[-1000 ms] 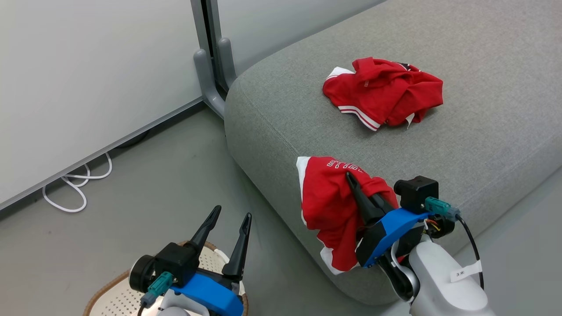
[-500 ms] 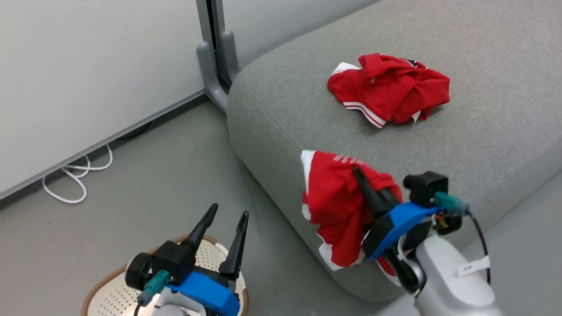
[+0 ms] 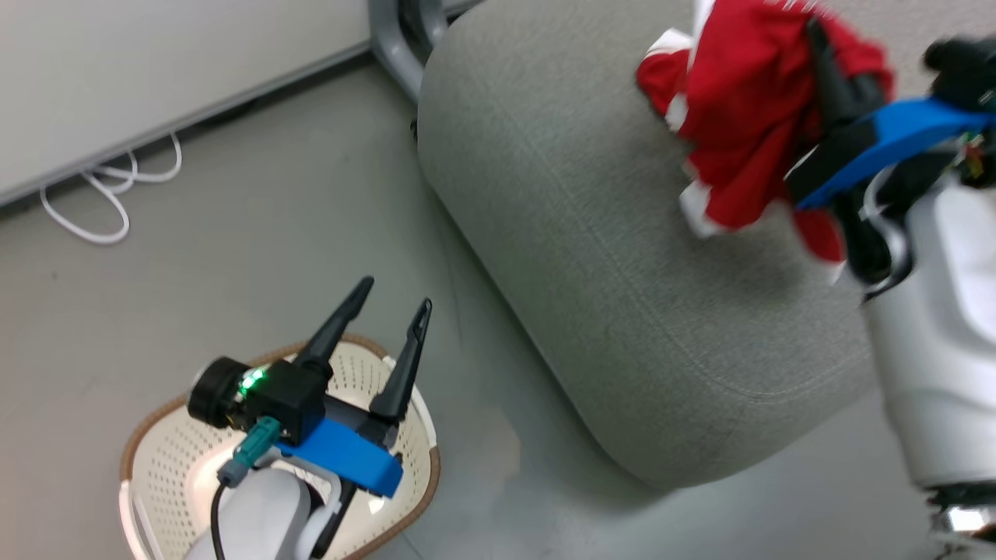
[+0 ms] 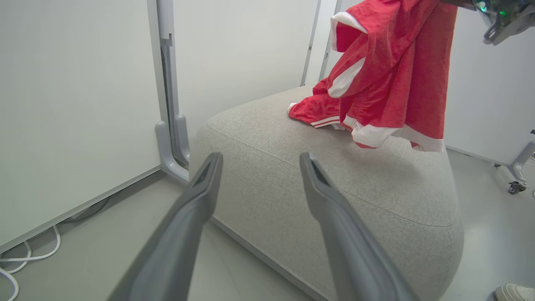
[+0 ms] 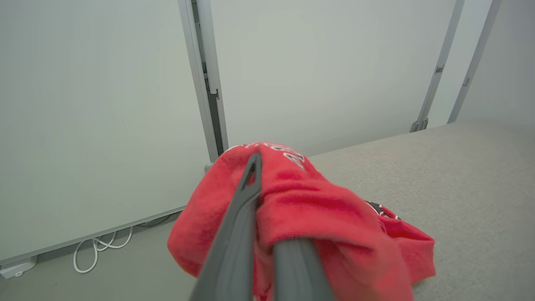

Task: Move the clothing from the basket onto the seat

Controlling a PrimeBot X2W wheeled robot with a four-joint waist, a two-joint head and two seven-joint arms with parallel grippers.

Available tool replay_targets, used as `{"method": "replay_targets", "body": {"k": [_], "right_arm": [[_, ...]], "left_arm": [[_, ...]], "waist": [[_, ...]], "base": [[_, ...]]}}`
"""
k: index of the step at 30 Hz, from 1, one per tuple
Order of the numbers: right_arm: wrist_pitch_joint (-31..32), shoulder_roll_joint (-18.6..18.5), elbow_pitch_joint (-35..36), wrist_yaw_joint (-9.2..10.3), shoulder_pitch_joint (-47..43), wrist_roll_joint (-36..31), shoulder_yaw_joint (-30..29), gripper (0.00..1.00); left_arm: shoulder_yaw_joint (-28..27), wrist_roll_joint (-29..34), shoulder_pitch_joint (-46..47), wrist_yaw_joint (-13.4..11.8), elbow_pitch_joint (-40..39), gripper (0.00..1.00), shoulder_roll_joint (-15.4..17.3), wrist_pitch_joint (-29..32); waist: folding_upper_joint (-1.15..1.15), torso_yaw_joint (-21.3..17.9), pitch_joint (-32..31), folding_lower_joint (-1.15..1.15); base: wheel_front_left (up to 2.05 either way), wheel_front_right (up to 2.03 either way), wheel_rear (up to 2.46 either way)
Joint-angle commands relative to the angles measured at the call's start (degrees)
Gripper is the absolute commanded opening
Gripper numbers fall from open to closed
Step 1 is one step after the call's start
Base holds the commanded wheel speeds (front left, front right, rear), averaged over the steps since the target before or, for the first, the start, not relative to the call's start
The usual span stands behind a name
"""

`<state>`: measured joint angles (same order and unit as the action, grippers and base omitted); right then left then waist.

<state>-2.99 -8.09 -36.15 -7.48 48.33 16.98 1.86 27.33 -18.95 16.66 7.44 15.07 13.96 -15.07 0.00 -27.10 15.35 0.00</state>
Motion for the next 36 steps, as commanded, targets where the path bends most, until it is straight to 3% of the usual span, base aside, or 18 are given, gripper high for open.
{"method": "replay_targets", "body": {"k": [1, 9, 15, 24, 36], "right_arm": [[0.8, -1.5, 0.5, -0.03, 3.3, 0.5, -1.7, 0.0], [1.3, -9.9, 0.7, -0.03, 13.4, -1.0, -13.5, 0.0], [-1.2, -13.9, -0.5, -0.03, 14.4, -3.4, -21.7, 0.0], [-6.8, -12.2, -8.5, -0.02, 12.8, -5.9, -25.7, 0.0], [-9.8, -10.5, -13.5, -0.02, 14.4, -8.2, -24.1, 0.0]], "left_arm": [[0.0, 0.5, 2.2, 0.1, -0.7, 1.0, 1.1, -0.2], [1.3, 1.8, 9.2, 0.1, -3.6, 1.0, 5.1, -0.2], [2.5, 2.5, 14.4, 0.1, -5.6, 1.0, 7.0, -0.2], [1.5, 3.3, 16.1, 0.1, -7.4, 1.0, 8.7, -0.2], [1.5, 3.2, 14.6, 0.1, -6.8, 1.0, 8.6, -0.2]], "waist": [[0.0, 2.6, 5.5, 0.0], [0.0, 6.9, 16.6, 0.0], [0.0, 10.8, 23.6, 0.0], [0.0, 12.8, 28.4, 0.0], [0.0, 11.7, 26.5, 0.0]], "base": [[0.0, 0.0, 0.0], [0.0, 0.0, 0.0], [0.0, 0.0, 0.0], [0.0, 0.0, 0.0], [0.0, 0.0, 0.0]]}}
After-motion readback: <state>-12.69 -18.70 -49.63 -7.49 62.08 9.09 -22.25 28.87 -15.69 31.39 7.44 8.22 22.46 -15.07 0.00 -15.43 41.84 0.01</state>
